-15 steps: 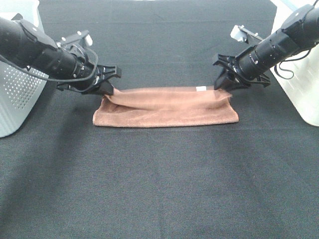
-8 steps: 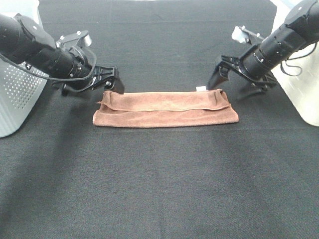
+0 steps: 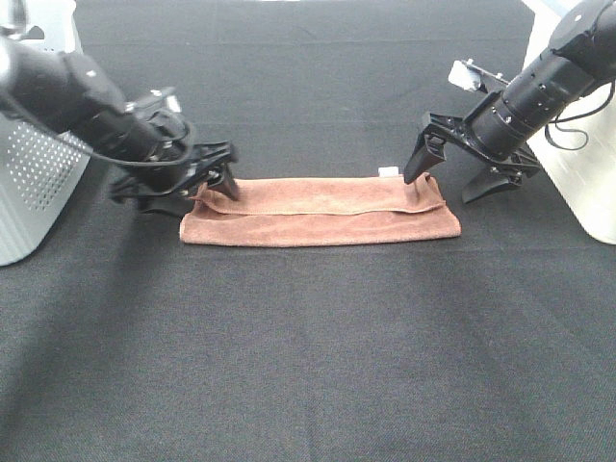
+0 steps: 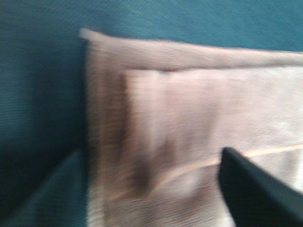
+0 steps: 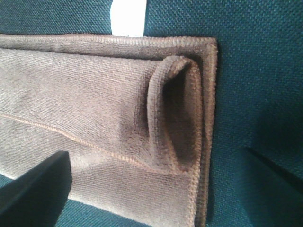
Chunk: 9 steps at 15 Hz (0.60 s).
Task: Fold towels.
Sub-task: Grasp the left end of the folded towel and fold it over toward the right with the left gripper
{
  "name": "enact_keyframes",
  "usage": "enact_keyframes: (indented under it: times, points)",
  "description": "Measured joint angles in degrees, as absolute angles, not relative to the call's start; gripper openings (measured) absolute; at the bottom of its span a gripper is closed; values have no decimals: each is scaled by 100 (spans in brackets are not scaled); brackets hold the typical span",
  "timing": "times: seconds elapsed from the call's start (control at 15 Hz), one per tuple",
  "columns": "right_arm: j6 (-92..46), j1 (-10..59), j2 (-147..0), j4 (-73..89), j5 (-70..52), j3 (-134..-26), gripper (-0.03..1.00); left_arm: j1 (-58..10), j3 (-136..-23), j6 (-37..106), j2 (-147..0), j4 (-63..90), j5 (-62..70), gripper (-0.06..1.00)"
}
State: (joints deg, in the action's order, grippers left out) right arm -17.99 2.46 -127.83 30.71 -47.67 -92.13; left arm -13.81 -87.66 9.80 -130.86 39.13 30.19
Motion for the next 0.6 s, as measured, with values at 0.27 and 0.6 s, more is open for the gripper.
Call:
enact_keyframes:
  times: [0.27, 0.6]
  points:
    - [-1799, 246, -12783, 3071, -4767, -9213, 87, -1392, -9081, 825, -13247, 3948, 3478, 10]
    - [-1799, 246, -12783, 3042, -4767, -9213, 87, -1146, -9093, 596, -12794, 3094, 3913, 2]
